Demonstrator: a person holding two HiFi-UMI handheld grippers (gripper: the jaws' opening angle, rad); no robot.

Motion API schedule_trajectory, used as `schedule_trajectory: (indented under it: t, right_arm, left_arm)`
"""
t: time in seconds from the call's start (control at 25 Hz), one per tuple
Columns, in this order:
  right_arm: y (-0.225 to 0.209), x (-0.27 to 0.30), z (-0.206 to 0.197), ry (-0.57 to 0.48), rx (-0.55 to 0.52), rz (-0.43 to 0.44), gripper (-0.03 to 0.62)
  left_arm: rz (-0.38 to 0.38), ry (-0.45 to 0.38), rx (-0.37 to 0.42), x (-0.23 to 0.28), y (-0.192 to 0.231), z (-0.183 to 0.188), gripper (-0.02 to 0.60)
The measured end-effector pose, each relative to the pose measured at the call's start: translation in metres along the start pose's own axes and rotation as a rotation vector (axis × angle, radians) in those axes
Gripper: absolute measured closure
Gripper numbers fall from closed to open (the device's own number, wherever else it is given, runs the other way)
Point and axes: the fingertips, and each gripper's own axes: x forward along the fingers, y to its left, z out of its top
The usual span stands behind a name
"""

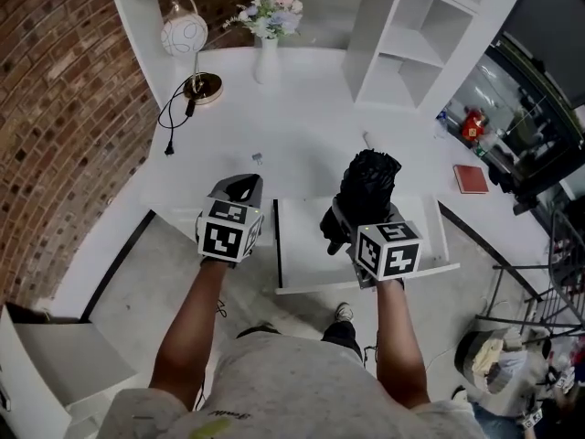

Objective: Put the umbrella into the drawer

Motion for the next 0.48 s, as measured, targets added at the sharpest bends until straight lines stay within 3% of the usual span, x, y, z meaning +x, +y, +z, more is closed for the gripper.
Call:
schedule_trajectory:
  t: [0.48]
  right_arm:
    - [-0.057,0.003,0.005,0.028,-0.027,0.153,0.336]
  left_arm:
    - [0.123,0.036,-0.032,0.025,-0.043,0.022,0.584]
